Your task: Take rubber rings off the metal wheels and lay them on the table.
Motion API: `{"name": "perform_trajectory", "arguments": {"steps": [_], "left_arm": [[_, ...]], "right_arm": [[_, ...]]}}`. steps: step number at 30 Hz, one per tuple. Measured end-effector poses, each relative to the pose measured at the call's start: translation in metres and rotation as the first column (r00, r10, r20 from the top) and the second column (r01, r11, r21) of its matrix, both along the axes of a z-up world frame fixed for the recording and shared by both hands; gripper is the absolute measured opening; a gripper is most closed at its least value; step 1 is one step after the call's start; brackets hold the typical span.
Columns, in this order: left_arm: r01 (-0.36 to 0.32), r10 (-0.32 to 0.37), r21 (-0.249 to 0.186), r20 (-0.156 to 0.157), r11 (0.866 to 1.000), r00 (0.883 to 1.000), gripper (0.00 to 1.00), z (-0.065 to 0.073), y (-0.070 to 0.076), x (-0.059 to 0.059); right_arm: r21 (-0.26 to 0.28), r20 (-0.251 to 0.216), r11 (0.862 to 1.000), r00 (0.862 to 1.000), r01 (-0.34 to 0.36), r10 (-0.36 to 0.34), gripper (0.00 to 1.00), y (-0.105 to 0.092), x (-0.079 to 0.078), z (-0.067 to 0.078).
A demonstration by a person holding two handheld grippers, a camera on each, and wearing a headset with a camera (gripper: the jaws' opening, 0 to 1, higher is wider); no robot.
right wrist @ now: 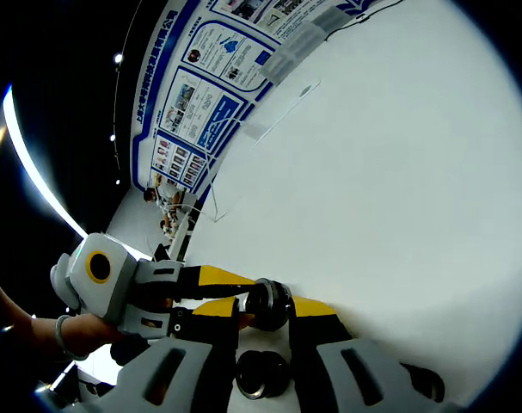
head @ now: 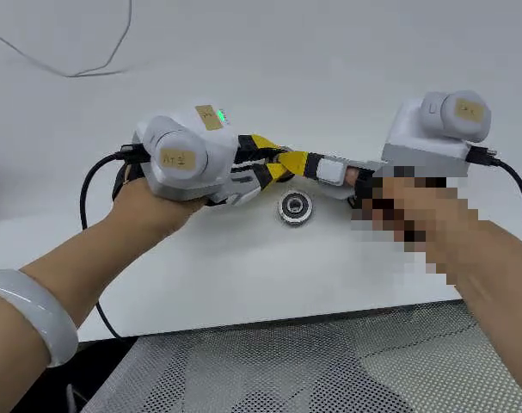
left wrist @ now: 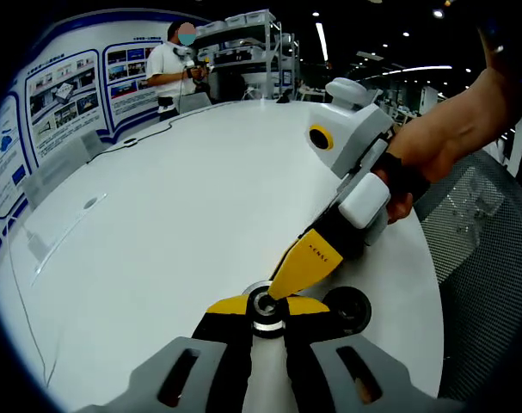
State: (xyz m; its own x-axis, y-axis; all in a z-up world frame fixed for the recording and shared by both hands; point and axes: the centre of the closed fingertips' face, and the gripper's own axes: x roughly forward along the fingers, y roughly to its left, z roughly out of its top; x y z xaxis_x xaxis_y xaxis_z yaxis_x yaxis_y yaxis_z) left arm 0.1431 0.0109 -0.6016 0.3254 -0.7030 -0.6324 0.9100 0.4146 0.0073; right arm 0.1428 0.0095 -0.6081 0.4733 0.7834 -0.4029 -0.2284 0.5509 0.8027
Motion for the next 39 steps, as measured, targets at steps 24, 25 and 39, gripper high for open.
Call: {"name": "perform_trajectory", "arguments": {"steps": [24,25,39], "left_arm": [[0.001,-0.001,-0.004,0.000,1.000,1.000,0.13,-0.0004,0.0003,0.0003],[0.001,-0.001,-0.006,-0.001,1.000,1.000,0.13,-0.0004,0.0003,0.0003],[-0.003,0.003,-0.010,-0.001,1.000,1.000,0.13,-0.0003,0.0009,0.0005]], "right_arm": [[0.033,-0.015,0.999,1.000,0.009,-0.008,0.23,-0.0011,-0.0056,0.0057],[0.031,-0.017,0.999,1.000,0.012,-0.012,0.24,-0.0016,-0.0054,0.0051],[0.078,-0.059,0.997,0.998,0.009,-0.004,0.28,0.0019,-0.0077,0.0071]]}}
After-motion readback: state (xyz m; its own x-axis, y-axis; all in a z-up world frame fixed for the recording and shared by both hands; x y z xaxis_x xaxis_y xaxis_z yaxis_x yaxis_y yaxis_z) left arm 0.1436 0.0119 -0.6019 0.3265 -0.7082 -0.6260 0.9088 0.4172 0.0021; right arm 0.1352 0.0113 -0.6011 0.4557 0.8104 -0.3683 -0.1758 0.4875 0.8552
